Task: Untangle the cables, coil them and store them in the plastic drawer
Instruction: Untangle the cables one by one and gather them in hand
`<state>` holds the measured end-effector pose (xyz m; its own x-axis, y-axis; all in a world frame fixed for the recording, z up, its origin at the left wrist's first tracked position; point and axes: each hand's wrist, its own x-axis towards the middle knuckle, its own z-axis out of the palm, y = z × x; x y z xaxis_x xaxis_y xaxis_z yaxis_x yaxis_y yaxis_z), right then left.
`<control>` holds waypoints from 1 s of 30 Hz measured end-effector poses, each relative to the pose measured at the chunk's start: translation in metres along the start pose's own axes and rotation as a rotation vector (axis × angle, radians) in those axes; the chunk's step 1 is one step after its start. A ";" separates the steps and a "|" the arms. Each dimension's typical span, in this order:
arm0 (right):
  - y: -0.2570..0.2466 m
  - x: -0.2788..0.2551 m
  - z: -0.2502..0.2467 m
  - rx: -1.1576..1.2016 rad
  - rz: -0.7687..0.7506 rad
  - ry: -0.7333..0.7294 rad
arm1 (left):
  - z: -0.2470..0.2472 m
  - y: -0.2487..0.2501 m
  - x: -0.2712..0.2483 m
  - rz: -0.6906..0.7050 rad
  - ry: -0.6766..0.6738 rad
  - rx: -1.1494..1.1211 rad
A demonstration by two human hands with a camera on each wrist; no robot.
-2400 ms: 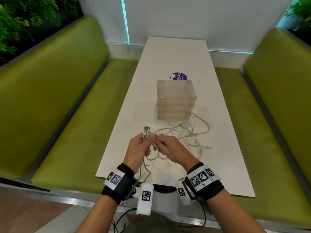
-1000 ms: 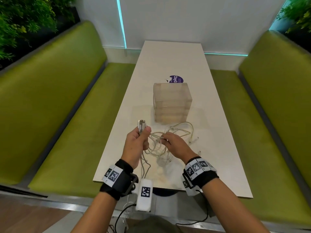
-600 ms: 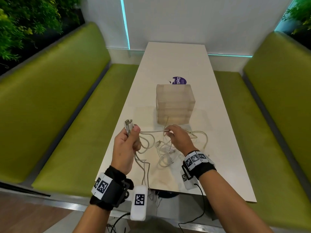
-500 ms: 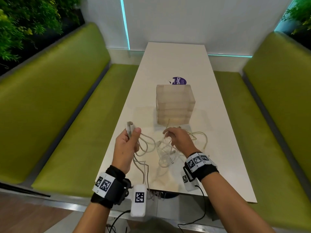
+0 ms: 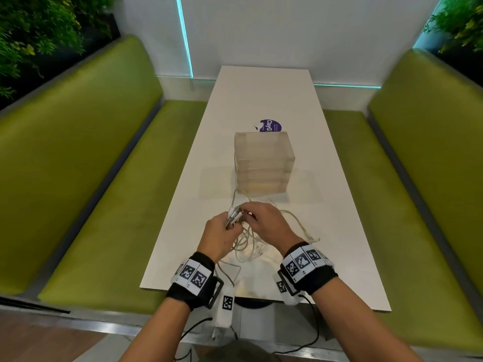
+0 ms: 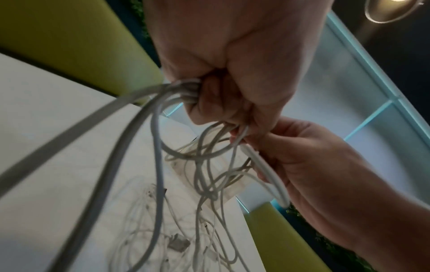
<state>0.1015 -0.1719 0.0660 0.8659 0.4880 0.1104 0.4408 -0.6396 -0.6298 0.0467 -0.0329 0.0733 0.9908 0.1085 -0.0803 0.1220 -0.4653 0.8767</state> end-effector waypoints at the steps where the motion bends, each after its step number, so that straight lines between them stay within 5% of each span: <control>1: 0.001 0.001 0.000 -0.002 0.000 0.001 | -0.001 0.000 0.000 0.010 0.013 -0.001; 18: 0.065 0.009 -0.010 -0.028 0.297 0.125 | -0.046 -0.014 0.012 -0.007 0.200 -0.118; 27: 0.032 -0.004 -0.027 0.001 0.139 0.048 | -0.051 -0.016 -0.003 -0.005 0.052 -0.166; 30: 0.006 -0.019 -0.033 0.082 0.105 -0.098 | -0.052 -0.009 -0.018 0.014 0.000 -0.165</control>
<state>0.0954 -0.2050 0.0851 0.8771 0.4793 -0.0318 0.3250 -0.6409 -0.6954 0.0245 0.0147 0.0918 0.9923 0.1035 -0.0676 0.0973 -0.3163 0.9437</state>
